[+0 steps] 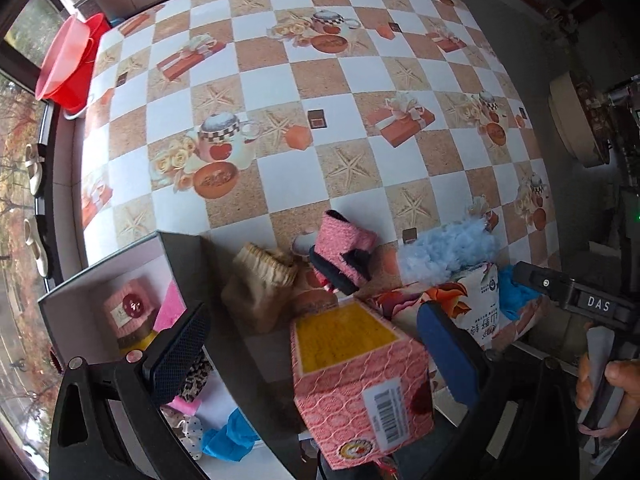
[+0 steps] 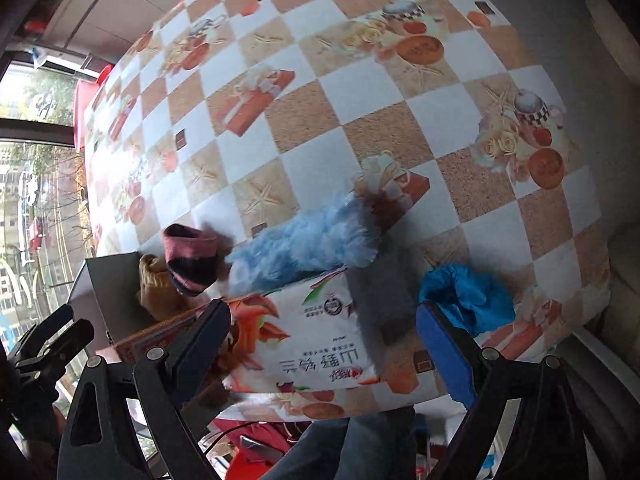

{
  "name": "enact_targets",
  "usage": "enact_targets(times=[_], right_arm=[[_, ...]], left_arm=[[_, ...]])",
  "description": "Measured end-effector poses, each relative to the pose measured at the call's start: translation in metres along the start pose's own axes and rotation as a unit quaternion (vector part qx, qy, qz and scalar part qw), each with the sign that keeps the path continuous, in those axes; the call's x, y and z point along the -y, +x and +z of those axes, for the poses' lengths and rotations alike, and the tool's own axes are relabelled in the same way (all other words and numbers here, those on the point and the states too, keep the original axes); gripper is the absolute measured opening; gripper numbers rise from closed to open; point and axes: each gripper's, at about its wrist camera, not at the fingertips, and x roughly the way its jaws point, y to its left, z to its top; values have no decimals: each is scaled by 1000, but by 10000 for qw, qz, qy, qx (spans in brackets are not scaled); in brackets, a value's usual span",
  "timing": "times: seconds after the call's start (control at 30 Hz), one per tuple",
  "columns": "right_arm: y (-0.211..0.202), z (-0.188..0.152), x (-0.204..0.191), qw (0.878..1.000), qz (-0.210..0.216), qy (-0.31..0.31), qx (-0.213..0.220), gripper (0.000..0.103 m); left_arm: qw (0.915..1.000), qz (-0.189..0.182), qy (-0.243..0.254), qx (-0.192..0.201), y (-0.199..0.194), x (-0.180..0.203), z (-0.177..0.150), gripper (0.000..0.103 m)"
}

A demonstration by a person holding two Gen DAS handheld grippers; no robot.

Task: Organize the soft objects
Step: 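Grasp the pink knit cuff with the left tool while the right tool grasps the light-blue fluffy plush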

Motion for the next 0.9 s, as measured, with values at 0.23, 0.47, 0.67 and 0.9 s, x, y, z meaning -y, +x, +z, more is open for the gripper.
enact_targets(times=[0.23, 0.47, 0.67, 0.9], right_arm=[[26, 20, 12, 9991, 222, 88, -355, 95], [62, 34, -17, 9961, 180, -617, -606, 95], [89, 41, -34, 9892, -95, -1239, -774, 95], [114, 43, -46, 9811, -369, -1634, -973, 95]], left_arm=[[9955, 39, 493, -813, 51, 28, 44, 103], [9849, 159, 671, -1585, 104, 37, 62, 102], [9784, 261, 641, -1950, 137, 37, 68, 102], [9726, 365, 525, -2237, 156, 29, 67, 102]])
